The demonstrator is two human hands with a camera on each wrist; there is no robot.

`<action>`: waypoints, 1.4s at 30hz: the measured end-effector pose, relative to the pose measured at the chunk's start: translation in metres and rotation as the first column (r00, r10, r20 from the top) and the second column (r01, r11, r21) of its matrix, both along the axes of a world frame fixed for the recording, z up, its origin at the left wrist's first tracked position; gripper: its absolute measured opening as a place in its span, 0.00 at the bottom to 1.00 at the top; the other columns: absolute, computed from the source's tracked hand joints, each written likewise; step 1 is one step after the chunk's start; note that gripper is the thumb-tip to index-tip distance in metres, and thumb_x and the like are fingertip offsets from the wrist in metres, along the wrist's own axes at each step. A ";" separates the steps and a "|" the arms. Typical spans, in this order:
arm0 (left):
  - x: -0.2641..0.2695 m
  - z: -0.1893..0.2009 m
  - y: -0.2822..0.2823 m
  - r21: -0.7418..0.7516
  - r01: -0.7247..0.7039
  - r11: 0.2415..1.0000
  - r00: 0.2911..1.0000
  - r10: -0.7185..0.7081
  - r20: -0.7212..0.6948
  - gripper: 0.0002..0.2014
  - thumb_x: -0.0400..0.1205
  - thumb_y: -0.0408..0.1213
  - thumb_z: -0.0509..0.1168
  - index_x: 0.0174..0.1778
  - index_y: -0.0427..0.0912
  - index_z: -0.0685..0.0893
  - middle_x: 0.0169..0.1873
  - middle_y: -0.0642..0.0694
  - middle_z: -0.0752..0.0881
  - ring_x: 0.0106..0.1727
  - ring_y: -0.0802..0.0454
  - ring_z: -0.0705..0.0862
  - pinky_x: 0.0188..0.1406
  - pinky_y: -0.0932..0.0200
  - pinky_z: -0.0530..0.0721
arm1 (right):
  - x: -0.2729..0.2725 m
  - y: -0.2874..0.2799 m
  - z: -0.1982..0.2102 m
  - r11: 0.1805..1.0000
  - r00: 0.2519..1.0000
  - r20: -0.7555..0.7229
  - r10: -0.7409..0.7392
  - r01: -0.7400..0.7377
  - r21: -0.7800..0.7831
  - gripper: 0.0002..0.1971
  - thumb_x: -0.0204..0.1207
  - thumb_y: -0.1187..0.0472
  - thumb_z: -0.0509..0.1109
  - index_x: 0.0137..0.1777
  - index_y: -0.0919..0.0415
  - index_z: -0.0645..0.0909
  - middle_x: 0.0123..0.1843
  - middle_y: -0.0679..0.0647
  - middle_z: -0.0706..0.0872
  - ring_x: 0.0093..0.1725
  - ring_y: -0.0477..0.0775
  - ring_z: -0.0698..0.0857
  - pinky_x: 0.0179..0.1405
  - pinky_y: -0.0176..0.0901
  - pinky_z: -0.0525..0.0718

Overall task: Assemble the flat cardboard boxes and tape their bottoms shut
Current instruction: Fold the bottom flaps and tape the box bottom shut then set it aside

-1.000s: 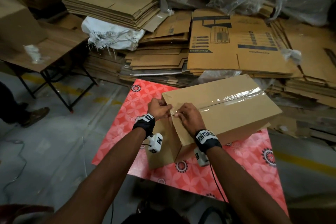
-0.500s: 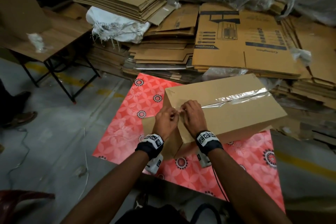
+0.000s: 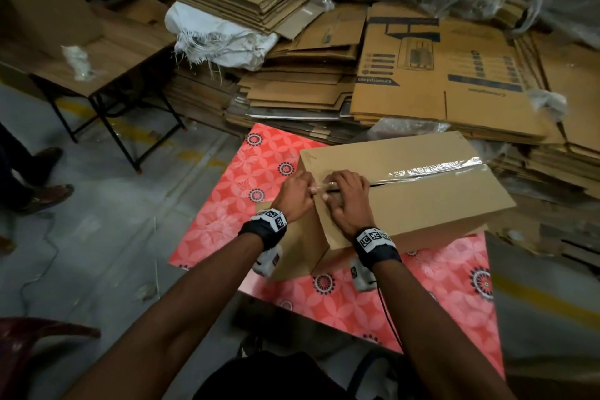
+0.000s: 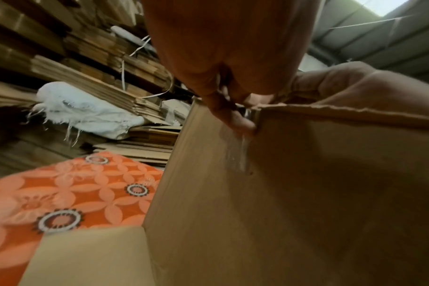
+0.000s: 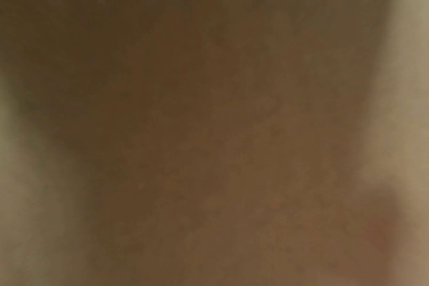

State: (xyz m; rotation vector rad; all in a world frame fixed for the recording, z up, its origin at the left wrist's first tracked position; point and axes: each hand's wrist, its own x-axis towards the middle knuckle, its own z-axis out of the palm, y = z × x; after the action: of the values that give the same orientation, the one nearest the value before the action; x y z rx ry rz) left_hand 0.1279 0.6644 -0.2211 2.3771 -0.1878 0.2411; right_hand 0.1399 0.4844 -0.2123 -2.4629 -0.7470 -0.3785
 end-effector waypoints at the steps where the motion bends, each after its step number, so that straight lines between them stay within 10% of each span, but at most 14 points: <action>1: 0.003 -0.002 0.000 -0.031 -0.022 0.999 1.000 0.021 -0.018 0.07 0.71 0.24 0.65 0.43 0.35 0.83 0.42 0.38 0.83 0.42 0.36 0.83 0.40 0.48 0.80 | -0.001 0.000 -0.001 1.000 1.000 -0.009 -0.004 0.004 0.001 0.15 0.76 0.55 0.70 0.62 0.52 0.80 0.62 0.48 0.81 0.64 0.55 0.78 0.68 0.59 0.69; 9: 0.008 -0.012 0.004 -0.345 -0.036 0.938 0.987 -0.021 -0.161 0.05 0.81 0.41 0.65 0.42 0.46 0.77 0.38 0.45 0.84 0.40 0.45 0.81 0.42 0.49 0.77 | 0.008 0.003 -0.012 0.998 1.000 -0.001 -0.025 0.025 -0.049 0.11 0.83 0.57 0.71 0.64 0.53 0.84 0.65 0.49 0.83 0.68 0.53 0.79 0.68 0.57 0.65; 15: -0.008 -0.020 0.015 -0.512 -0.029 0.859 0.991 -0.042 -0.127 0.22 0.81 0.25 0.63 0.69 0.46 0.70 0.46 0.45 0.84 0.49 0.46 0.87 0.50 0.53 0.86 | 0.008 0.008 -0.011 0.996 0.996 0.036 -0.078 0.079 -0.037 0.08 0.81 0.60 0.73 0.58 0.54 0.82 0.59 0.49 0.85 0.63 0.55 0.81 0.67 0.55 0.60; 28: 0.021 0.021 0.031 -0.311 -0.187 0.932 0.982 0.170 -0.084 0.10 0.75 0.20 0.71 0.42 0.39 0.91 0.35 0.55 0.90 0.36 0.71 0.86 0.41 0.75 0.81 | 0.008 0.006 -0.009 0.996 0.996 -0.019 -0.086 0.086 -0.017 0.09 0.84 0.57 0.67 0.62 0.50 0.80 0.61 0.45 0.83 0.64 0.52 0.81 0.74 0.64 0.59; 33: 0.028 0.038 0.014 -0.585 -0.242 0.774 0.941 0.040 -0.336 0.09 0.75 0.22 0.77 0.38 0.41 0.90 0.35 0.38 0.91 0.42 0.39 0.92 0.46 0.46 0.94 | 0.006 0.004 -0.006 0.999 1.000 -0.022 -0.001 0.002 0.047 0.17 0.86 0.60 0.65 0.73 0.50 0.76 0.68 0.48 0.84 0.67 0.51 0.80 0.74 0.60 0.60; 37: 0.007 0.034 0.000 -0.736 -0.268 0.622 0.915 -0.074 -0.396 0.08 0.76 0.17 0.75 0.46 0.32 0.87 0.48 0.31 0.90 0.51 0.41 0.90 0.56 0.47 0.91 | 0.003 0.005 0.000 0.981 0.995 -0.084 0.062 -0.045 0.190 0.06 0.88 0.58 0.59 0.59 0.53 0.77 0.54 0.50 0.85 0.55 0.55 0.81 0.67 0.56 0.69; 42: -0.011 0.025 0.006 -0.712 -0.131 0.690 0.971 -0.056 -0.232 0.23 0.69 0.18 0.80 0.60 0.30 0.86 0.55 0.45 0.89 0.53 0.62 0.86 0.54 0.67 0.84 | 0.002 0.004 0.002 0.986 0.983 -0.151 0.106 -0.084 0.143 0.11 0.87 0.49 0.53 0.48 0.52 0.72 0.46 0.49 0.75 0.50 0.53 0.73 0.58 0.54 0.69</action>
State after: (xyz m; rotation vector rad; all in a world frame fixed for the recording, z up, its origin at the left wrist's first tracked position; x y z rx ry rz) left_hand 0.1166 0.6704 -0.1959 1.5836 0.0725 0.0268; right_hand 0.1421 0.4880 -0.2106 -2.2890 -0.7435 -0.1890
